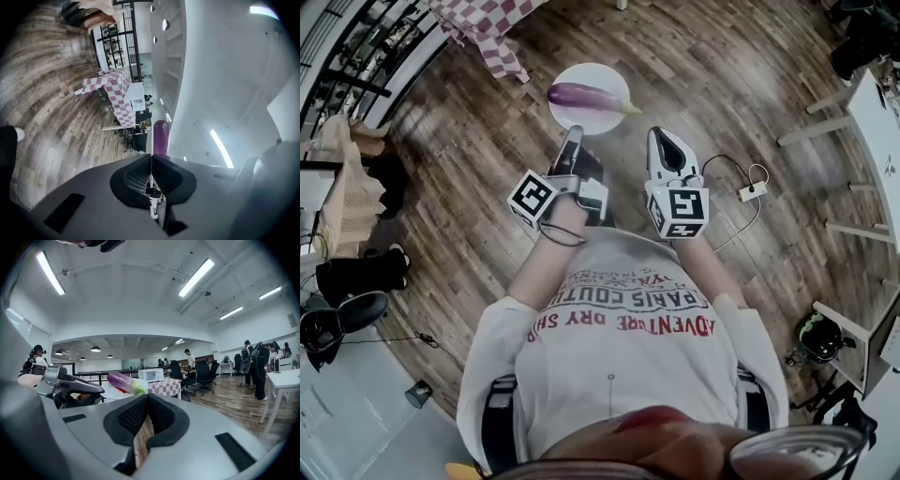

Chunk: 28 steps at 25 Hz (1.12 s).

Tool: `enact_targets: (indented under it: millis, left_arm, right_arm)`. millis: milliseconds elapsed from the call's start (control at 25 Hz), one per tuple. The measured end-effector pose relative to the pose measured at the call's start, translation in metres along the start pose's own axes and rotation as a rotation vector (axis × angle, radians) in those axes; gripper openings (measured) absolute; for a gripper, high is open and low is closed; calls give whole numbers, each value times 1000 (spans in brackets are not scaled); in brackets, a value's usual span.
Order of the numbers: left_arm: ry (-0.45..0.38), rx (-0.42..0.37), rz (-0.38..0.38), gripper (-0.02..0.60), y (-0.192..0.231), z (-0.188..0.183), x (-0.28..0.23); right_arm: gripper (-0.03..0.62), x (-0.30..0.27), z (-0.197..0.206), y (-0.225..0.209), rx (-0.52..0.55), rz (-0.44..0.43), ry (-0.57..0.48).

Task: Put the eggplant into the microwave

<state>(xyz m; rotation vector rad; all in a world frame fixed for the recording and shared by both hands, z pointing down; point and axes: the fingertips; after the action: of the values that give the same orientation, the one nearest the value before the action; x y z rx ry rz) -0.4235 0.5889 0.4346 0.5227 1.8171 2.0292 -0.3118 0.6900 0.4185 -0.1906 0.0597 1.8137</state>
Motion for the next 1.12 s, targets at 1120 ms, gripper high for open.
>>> enact_targets:
  millis: [1120]
  left_arm:
    - [-4, 10, -22, 28, 35, -199, -388]
  right_arm:
    - [25, -409, -91, -148, 2, 17, 51]
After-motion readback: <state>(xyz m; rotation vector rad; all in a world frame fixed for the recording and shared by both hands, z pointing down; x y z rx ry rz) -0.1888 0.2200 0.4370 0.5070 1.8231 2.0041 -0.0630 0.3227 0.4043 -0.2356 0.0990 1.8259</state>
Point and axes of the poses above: the fingertips, and each gripper's own axes: x backward along the fingers, y to its left, z out of its underside, and after that the axes turned 2 degrees about y, right-handed
